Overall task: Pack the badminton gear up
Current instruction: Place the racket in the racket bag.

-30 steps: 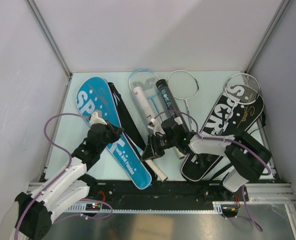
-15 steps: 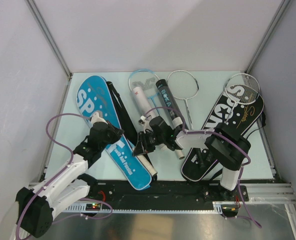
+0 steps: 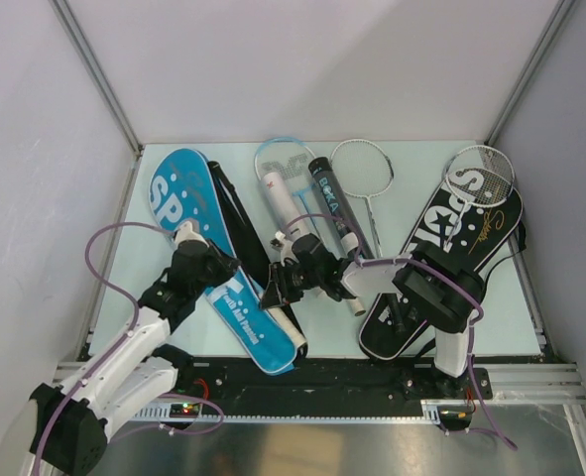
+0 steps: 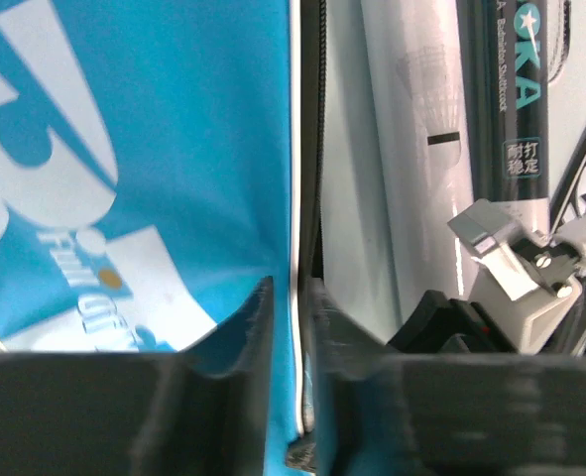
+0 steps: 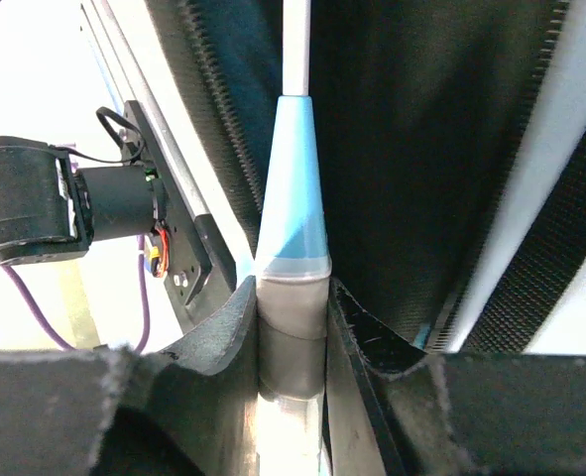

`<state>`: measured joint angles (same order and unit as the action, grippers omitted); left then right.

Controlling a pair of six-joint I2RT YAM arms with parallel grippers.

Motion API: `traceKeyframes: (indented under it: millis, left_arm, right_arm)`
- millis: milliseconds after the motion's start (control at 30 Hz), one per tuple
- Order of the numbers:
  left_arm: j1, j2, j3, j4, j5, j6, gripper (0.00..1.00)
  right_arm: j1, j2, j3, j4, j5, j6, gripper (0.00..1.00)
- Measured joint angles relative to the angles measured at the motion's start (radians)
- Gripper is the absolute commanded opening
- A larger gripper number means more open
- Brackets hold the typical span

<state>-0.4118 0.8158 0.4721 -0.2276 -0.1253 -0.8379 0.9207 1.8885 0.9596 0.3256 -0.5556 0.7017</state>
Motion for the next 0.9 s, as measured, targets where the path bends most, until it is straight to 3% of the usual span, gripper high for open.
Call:
traceKeyframes:
  millis: [67,200,400,500,533,600,667,900]
  left_arm:
    - [0.000,0.005,0.020,-0.028,-0.005,0.021,0.50]
    - [0.000,0.056,0.045,-0.053,-0.010,0.026,0.61]
    - [-0.007,0.174,0.086,-0.090,-0.034,0.025,0.61]
    - [-0.013,0.222,0.113,-0.090,-0.047,0.019,0.50]
    - [-0.014,0.238,0.119,-0.090,-0.050,0.015,0.42]
    - [-0.018,0.267,0.125,-0.092,-0.051,0.006,0.18]
    - [-0.021,0.286,0.128,-0.093,-0.048,0.000,0.05]
    - [-0.023,0.230,0.129,-0.114,-0.043,0.016,0.00]
  right_arm:
    - [0.006,0.000,0.001,0.001,0.017,0.000,0.00]
    - [0.015,0.000,0.001,0.002,0.035,0.000,0.00]
    - [0.025,0.000,0.005,0.002,0.053,0.001,0.00]
    - [0.026,0.000,0.006,0.001,0.056,0.000,0.00]
    - [0.026,0.000,0.006,0.001,0.057,0.000,0.00]
    - [0.027,0.000,0.008,-0.002,0.060,0.000,0.01]
    - [0.026,0.000,0.010,-0.007,0.059,0.001,0.08]
    - [0.003,-0.002,0.016,-0.006,0.035,0.028,0.26]
